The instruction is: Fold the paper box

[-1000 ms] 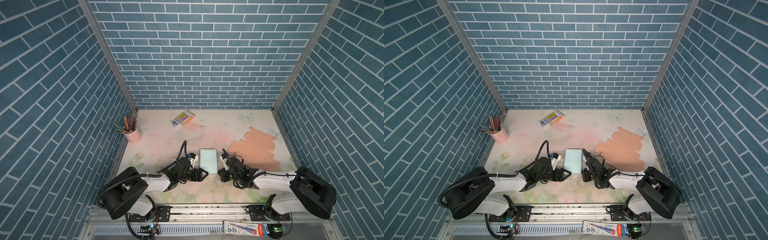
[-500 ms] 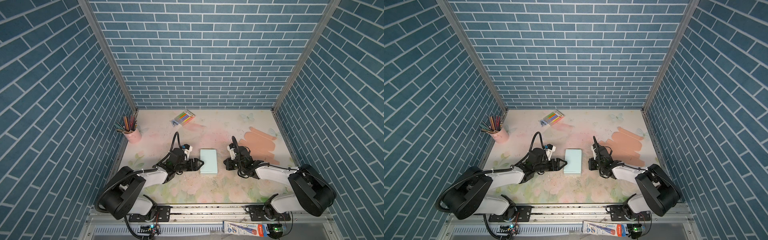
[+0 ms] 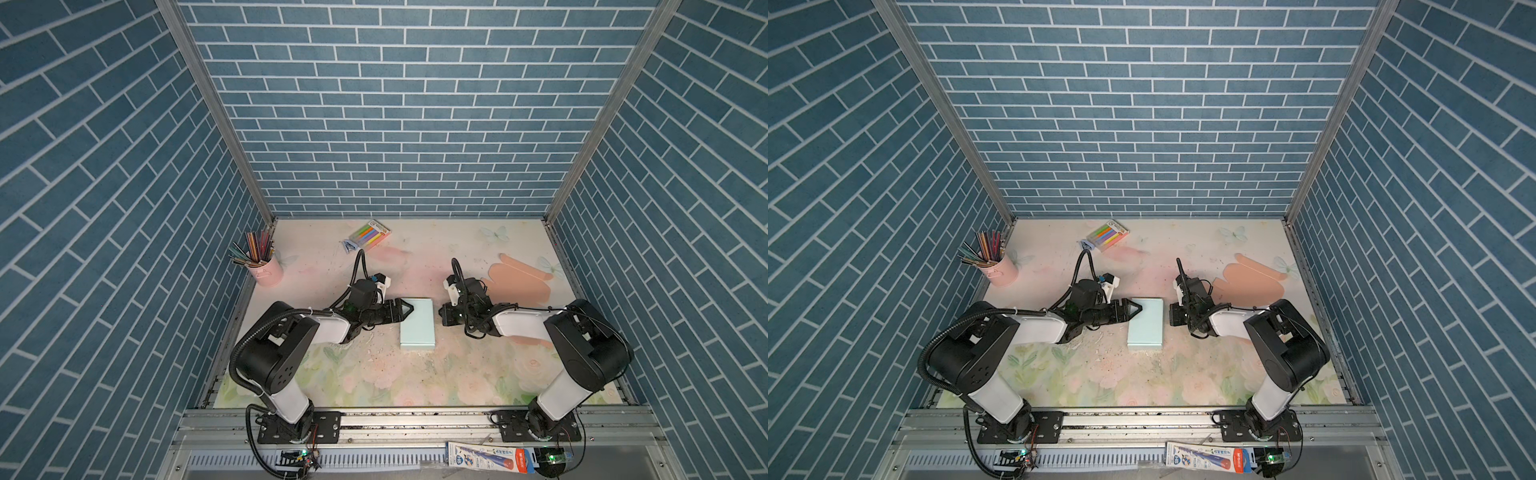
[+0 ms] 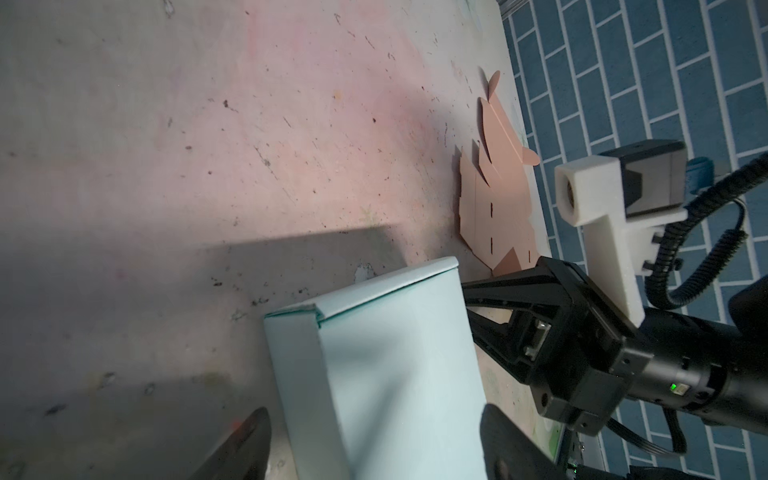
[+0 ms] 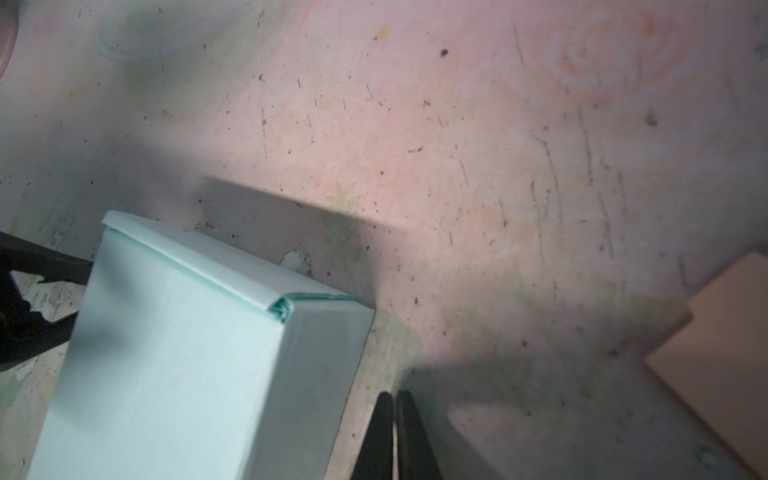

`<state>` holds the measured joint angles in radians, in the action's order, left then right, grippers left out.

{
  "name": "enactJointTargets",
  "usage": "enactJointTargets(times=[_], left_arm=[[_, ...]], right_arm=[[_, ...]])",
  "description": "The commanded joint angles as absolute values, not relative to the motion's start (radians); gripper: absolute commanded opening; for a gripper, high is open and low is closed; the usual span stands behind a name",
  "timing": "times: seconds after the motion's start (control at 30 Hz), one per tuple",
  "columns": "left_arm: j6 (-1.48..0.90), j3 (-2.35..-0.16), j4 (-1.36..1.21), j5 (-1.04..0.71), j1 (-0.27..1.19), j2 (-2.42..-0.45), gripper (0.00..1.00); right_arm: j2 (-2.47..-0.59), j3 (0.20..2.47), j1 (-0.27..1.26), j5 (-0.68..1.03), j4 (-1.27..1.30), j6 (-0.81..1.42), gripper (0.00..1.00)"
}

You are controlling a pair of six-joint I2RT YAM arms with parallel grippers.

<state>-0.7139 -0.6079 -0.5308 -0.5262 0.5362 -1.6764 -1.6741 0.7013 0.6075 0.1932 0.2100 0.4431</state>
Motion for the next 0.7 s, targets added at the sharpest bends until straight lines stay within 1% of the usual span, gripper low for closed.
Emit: enactJointTargets(times=[0.0, 0.2, 0.4, 0.67], left_arm=[[-0.738, -0.624, -0.596, -0.551, 0.535, -1.693, 0.79], [-0.742, -0.651, -0.616, -0.565, 0.553, -1.731, 0.76], [-0.753, -0.678, -0.632, -0.571, 0.572, -1.768, 0.75], [-0.762, -0.68, -0.645, -0.577, 0.588, -1.78, 0.74]], right_arm=[[-1.708, 0.731, 0.604, 0.218, 0.223, 0.414, 0.08], [-1.752, 0.757, 0.61, 0.25, 0.248, 0.43, 0.08], [-1.779, 0.778, 0.66, 0.266, 0.264, 0.448, 0.07], [-1.738, 0.741, 0.723, 0.31, 0.326, 0.494, 0.06]])
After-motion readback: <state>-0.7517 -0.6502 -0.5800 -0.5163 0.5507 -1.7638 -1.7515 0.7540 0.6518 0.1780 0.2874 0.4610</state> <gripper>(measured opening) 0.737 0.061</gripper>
